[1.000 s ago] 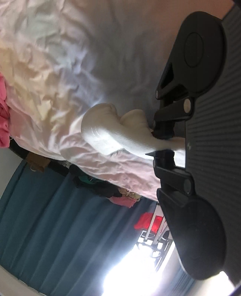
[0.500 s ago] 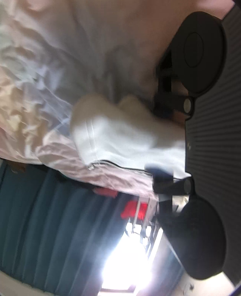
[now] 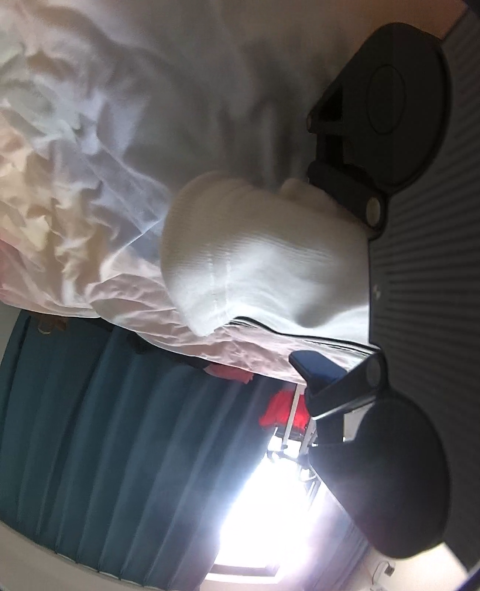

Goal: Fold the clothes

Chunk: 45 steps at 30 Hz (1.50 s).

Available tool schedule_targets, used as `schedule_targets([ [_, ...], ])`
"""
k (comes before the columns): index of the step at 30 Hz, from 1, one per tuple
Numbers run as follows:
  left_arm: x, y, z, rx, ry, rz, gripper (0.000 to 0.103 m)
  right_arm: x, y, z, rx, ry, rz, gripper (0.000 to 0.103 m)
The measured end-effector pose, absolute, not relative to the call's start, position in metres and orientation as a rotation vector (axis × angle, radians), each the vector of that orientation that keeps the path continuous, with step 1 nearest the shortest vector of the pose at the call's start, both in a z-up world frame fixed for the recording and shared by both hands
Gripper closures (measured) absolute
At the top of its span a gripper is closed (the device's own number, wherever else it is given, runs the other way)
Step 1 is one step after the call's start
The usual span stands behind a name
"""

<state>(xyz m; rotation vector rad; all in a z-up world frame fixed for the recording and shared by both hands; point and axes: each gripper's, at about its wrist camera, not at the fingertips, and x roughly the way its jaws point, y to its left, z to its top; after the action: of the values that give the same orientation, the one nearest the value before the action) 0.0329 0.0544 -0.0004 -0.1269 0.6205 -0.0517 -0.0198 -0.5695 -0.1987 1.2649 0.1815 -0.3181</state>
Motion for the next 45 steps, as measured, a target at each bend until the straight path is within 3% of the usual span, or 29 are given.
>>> schedule_targets([
  [3,0.039,-0.001,-0.036,-0.045,0.660,-0.166,0.009,-0.017,-0.573,-0.199,1.261,0.174,-0.335,0.028],
  [6,0.038,-0.038,-0.078,0.075,0.696,-0.216,0.016,-0.018,-0.574,-0.198,1.248,0.170,-0.369,0.029],
  [11,0.028,-0.042,-0.110,0.139,0.721,-0.200,0.014,-0.016,-0.571,-0.185,1.175,0.178,-0.395,0.030],
  [13,0.030,-0.036,-0.108,0.104,0.744,-0.205,0.014,-0.013,-0.567,-0.173,1.123,0.183,-0.396,0.037],
  [18,0.037,-0.024,-0.099,0.085,0.767,-0.223,0.011,-0.005,-0.550,-0.132,0.997,0.210,-0.402,0.073],
  [21,0.040,-0.014,-0.090,0.070,0.753,-0.193,0.006,-0.002,-0.529,-0.098,0.862,0.240,-0.403,0.081],
  [30,0.033,0.029,-0.056,-0.059,0.683,-0.146,0.005,0.017,-0.410,-0.001,0.443,0.185,-0.348,0.083],
  [35,0.024,0.051,-0.038,-0.112,0.614,-0.131,0.005,0.037,-0.306,0.021,0.173,0.182,-0.229,0.083],
  [41,0.023,0.068,-0.030,-0.158,0.589,-0.101,0.003,0.050,-0.188,-0.023,-0.084,0.260,-0.014,0.083],
  [45,0.025,0.069,-0.032,-0.163,0.600,-0.084,0.003,0.059,-0.134,-0.092,-0.215,0.500,0.180,0.083],
])
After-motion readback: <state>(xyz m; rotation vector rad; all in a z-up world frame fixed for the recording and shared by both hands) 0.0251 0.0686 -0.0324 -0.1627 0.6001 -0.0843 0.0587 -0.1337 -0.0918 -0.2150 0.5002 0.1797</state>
